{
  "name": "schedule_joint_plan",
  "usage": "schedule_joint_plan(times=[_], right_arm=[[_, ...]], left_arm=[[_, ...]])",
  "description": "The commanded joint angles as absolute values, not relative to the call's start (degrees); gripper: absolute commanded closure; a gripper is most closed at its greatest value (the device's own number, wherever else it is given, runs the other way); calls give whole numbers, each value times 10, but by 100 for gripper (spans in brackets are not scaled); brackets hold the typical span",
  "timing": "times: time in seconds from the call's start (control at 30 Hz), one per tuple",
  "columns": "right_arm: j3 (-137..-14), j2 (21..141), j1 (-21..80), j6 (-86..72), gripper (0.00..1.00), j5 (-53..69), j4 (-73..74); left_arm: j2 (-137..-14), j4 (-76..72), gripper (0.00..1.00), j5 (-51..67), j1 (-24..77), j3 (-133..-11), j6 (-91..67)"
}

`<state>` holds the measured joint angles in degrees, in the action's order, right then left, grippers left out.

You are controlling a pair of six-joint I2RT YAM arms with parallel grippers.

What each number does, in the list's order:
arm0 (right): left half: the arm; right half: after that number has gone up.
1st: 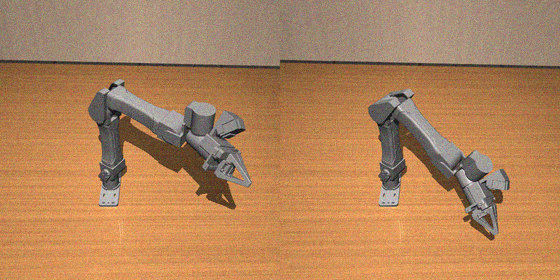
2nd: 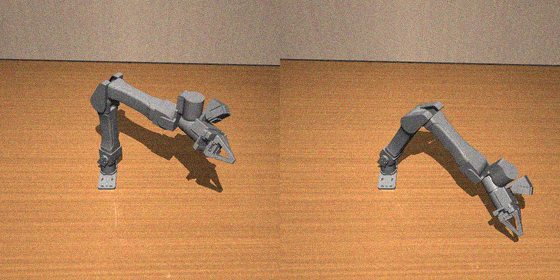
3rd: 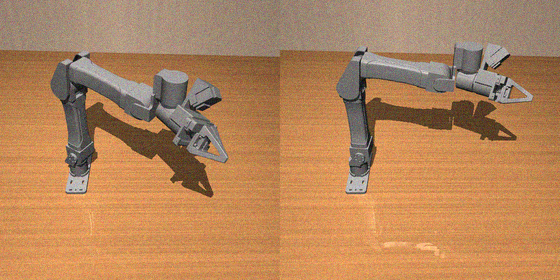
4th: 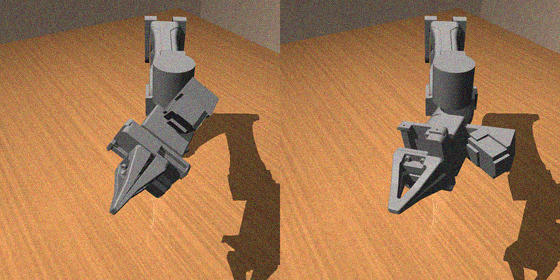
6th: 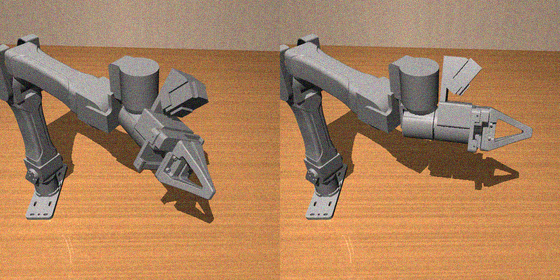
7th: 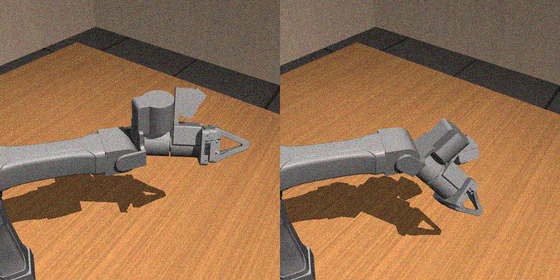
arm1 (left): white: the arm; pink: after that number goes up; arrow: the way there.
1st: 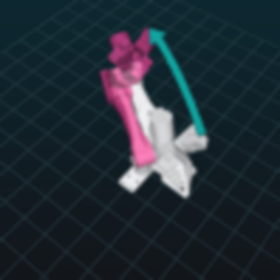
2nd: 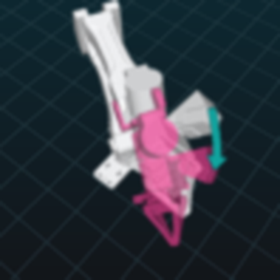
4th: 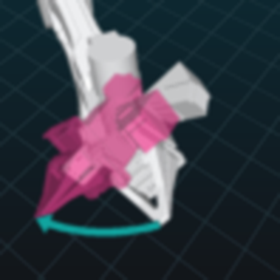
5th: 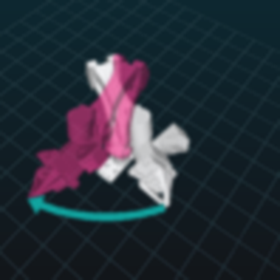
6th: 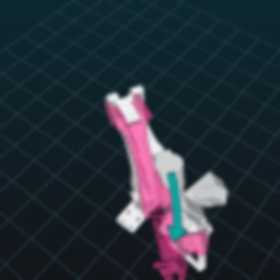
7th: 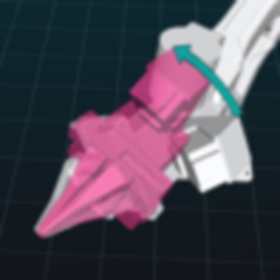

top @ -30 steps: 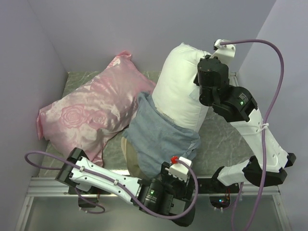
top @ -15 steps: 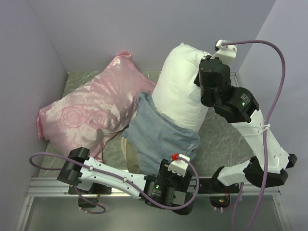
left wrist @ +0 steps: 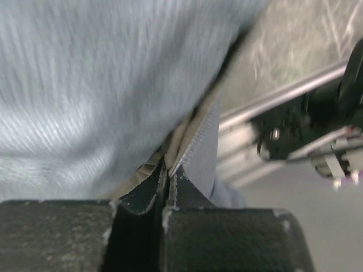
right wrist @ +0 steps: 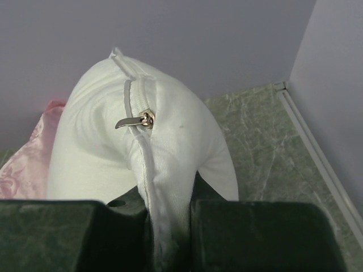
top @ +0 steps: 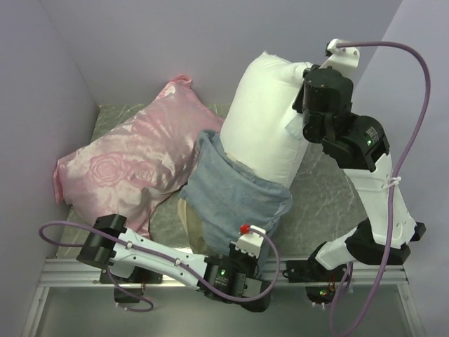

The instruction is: Remove the pillowcase from the pillow

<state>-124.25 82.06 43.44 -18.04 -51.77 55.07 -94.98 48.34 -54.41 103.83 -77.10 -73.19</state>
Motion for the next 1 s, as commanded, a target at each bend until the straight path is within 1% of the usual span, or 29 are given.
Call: schedule_joint_plan(times=[0.0,0.13,0.2,0.33,0.4,0.47,0.57,0.6,0.63,0.7,0.77,0.8,0.83,0.87,0.9,0.97], right_arm=[[-1345,832,397,-122,100,-562,500],[-1385,827,365,-66,100,-591,447],[-1385,824,363,-12,100,-634,391],[-1369,819,362,60,100,-680,327],[-1340,816,358,107,100,-711,280],[-1331,817,347,119,100,-715,267],[-1312,824,334,141,100,-736,250],[-1302,828,332,142,100,-739,250],[-1299,829,329,134,100,-736,258],[-1306,835,315,86,100,-728,311],[-1318,838,288,35,100,-689,368],[-1333,844,278,-27,100,-668,430],[-1338,845,266,-59,100,-646,464],[-1342,846,250,-89,100,-592,495],[-1330,845,224,-138,100,-566,536],[-1293,834,206,-169,100,-496,552]], left_arm=[[-915,488,100,-501,1081,-741,-795],[-916,551,99,-473,1122,-711,-895],[-906,542,99,-442,1136,-683,-919],[-868,530,99,-403,1167,-584,-1010],[-833,537,99,-388,1191,-542,-1048],[-810,541,99,-385,1206,-530,-1084],[-797,628,99,-411,1235,-573,-1133],[-797,700,99,-420,1249,-613,-1152],[-796,740,99,-445,1258,-635,-1190],[-771,786,100,-483,1286,-686,-1215],[-738,784,99,-538,1294,-693,-1214],[-711,781,99,-554,1301,-704,-1213],[-705,765,99,-573,1301,-715,-1177],[-704,767,100,-603,1301,-731,-1160],[-716,784,99,-619,1299,-773,-1156],[-717,787,100,-644,1277,-809,-1084]])
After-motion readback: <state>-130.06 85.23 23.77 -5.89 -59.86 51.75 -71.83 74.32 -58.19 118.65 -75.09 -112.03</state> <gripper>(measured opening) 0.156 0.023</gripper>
